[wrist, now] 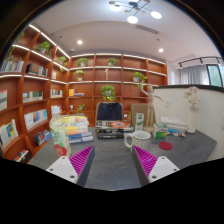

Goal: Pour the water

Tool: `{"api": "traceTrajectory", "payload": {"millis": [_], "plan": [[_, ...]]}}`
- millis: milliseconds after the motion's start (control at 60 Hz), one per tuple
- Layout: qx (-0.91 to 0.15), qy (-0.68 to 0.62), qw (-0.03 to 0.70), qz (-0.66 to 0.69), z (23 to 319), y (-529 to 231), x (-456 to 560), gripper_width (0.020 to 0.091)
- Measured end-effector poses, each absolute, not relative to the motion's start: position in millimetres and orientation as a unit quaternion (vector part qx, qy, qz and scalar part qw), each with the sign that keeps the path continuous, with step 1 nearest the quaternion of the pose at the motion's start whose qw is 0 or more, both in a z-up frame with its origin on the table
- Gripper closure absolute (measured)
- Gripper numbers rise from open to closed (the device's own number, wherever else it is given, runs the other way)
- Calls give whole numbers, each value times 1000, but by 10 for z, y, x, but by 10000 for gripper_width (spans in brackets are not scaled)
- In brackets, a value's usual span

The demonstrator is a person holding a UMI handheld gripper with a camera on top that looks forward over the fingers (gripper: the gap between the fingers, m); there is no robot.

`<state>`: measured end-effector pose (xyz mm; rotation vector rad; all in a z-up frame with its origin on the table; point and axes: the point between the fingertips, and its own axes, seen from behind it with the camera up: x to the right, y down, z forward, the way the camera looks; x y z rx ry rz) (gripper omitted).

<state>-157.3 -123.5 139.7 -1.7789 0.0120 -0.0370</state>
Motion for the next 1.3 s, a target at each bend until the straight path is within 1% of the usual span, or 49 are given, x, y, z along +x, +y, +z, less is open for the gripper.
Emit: {"api": "traceTrajectory", "payload": {"millis": [100, 117, 167, 250, 283, 383, 533, 700, 733, 767, 817, 833, 867, 933, 1000, 1017, 1067, 1083, 1183, 1300], "plan": [[-783, -31, 621, 18, 1294, -1217, -1913, 352], [-782, -36, 621, 25, 1356, -1263, -1908, 350], [-779, -52, 623, 54, 1140, -1085, -2334, 342], [-775, -69, 622, 87, 990, -964, -3057, 344], [-773, -72, 624, 92, 1002, -946, -3355, 343], [-763, -75, 633, 109, 1066, -762, -3655, 343], [-749, -54, 651, 109, 1196, -383, -3753, 346], [-746, -59, 653, 121, 1198, -11, -3920, 351], [-747, -62, 651, 122, 1175, 43, -3956, 373], [-747, -64, 651, 118, 1152, 100, -3967, 416], [-753, -61, 648, 96, 1091, 185, -3913, 552], [-755, -64, 647, 88, 1077, 198, -3898, 618], [-753, -75, 649, 82, 1090, 196, -3914, 626], [-754, -71, 648, 83, 1081, 205, -3906, 675], [-752, -59, 650, 94, 1078, 222, -3886, 706], [-752, -56, 649, 97, 1080, 223, -3879, 726], [-754, -50, 647, 104, 1100, 228, -3846, 727], [-754, -46, 647, 106, 1099, 225, -3835, 742], [-756, -23, 641, 130, 1085, 244, -3752, 744], [-763, 53, 620, 175, 1142, 282, -3470, 745]]}}
